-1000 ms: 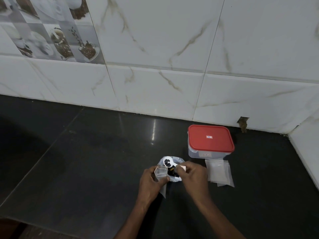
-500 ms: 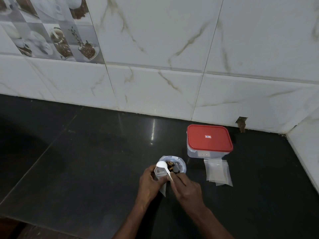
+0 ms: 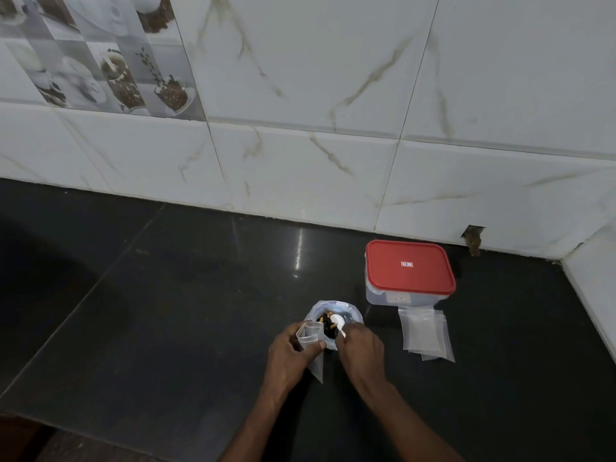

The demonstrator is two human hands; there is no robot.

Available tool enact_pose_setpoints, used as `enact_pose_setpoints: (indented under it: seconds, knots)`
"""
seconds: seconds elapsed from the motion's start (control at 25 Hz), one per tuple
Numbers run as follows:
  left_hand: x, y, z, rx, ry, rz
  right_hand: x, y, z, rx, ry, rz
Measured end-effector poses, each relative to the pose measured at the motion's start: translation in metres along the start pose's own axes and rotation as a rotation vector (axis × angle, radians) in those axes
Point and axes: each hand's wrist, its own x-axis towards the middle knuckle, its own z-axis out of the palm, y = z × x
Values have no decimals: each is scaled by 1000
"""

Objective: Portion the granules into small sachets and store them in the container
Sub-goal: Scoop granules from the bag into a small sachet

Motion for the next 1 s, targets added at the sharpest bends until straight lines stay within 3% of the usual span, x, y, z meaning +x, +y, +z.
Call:
enact_pose_setpoints:
  seconds: [0.36,0.56,0.64,0.76,0.92,1.0]
  knots:
    - [1,1,0,-39,-6,21,21,14,-22,768,-15,522]
    - [2,-3,2,-30,19,17,15,17,-38,1046,-76,629]
    - [0,0,3,1,48,25,9,14,-48,1075,-35,560]
    - [0,9,5,25,69,55,-2,3,-61,939,93,287]
    - [-4,18,8,58,67,96,-23,-1,-41,412,369,-308]
    - [-5,22,8,52,72,99,-31,9,-23,140,445,-519]
